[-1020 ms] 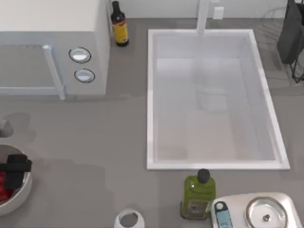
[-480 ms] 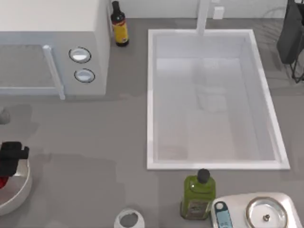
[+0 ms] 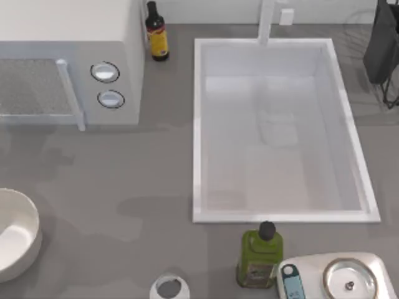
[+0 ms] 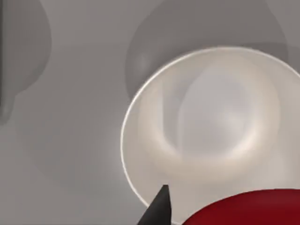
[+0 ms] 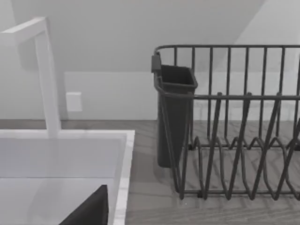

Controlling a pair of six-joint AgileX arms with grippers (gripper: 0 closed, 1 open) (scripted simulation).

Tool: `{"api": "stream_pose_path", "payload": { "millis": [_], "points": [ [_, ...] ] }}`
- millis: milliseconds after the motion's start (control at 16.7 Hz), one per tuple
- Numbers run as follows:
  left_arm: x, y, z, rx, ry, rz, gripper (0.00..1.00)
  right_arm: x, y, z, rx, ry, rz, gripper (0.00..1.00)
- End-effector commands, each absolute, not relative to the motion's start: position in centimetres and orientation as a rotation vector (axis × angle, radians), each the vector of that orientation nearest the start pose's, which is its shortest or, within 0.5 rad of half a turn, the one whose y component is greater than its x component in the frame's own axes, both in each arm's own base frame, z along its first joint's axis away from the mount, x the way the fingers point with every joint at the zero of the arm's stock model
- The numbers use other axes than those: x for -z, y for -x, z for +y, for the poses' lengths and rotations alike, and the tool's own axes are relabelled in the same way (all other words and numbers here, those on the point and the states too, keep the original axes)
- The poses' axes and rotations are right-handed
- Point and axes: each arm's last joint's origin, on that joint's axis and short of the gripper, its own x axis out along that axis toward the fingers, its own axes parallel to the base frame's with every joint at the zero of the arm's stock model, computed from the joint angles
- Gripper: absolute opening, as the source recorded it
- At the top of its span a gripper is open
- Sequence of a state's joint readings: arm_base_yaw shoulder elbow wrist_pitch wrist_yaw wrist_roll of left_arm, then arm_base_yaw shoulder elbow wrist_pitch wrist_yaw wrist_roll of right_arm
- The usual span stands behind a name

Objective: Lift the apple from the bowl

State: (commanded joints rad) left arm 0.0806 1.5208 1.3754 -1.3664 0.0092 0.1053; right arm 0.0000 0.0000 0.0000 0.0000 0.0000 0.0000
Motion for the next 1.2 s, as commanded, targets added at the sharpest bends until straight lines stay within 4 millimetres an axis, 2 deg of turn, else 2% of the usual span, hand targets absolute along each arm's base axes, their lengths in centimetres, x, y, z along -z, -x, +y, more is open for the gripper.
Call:
{"api": "stream_pose_path", "payload": {
  "millis": [120, 240, 420, 720, 840, 1020, 1200],
  "points": [
    [-32.5, -25.8, 2.3, 0.021, -0.017, 1.503, 0.0, -16.0, -10.6, -0.1, 0.0, 0.0, 0.0, 1.0],
    [-35.2, -24.7, 2.2, 0.02, -0.018, 1.486, 0.0, -16.0, -10.6, -0.1, 0.0, 0.0, 0.0, 1.0],
    [-37.2, -23.5, 2.1, 0.019, -0.019, 1.468, 0.0, -16.0, -10.6, -0.1, 0.0, 0.0, 0.0, 1.0],
    [-37.1, -23.6, 2.2, 0.016, -0.017, 1.471, 0.0, -16.0, -10.6, -0.1, 0.0, 0.0, 0.0, 1.0],
    [-36.6, -24.3, 1.4, 0.019, -0.014, 1.482, 0.0, -16.0, -10.6, -0.1, 0.0, 0.0, 0.0, 1.0],
    [-34.7, -26.0, -1.9, 0.025, -0.008, 1.51, 0.0, -16.0, -10.6, -0.1, 0.0, 0.0, 0.0, 1.0],
    [-32.1, -27.0, -7.9, 0.027, -0.006, 1.539, 0.0, -16.0, -10.6, -0.1, 0.0, 0.0, 0.0, 1.0]
  ]
}}
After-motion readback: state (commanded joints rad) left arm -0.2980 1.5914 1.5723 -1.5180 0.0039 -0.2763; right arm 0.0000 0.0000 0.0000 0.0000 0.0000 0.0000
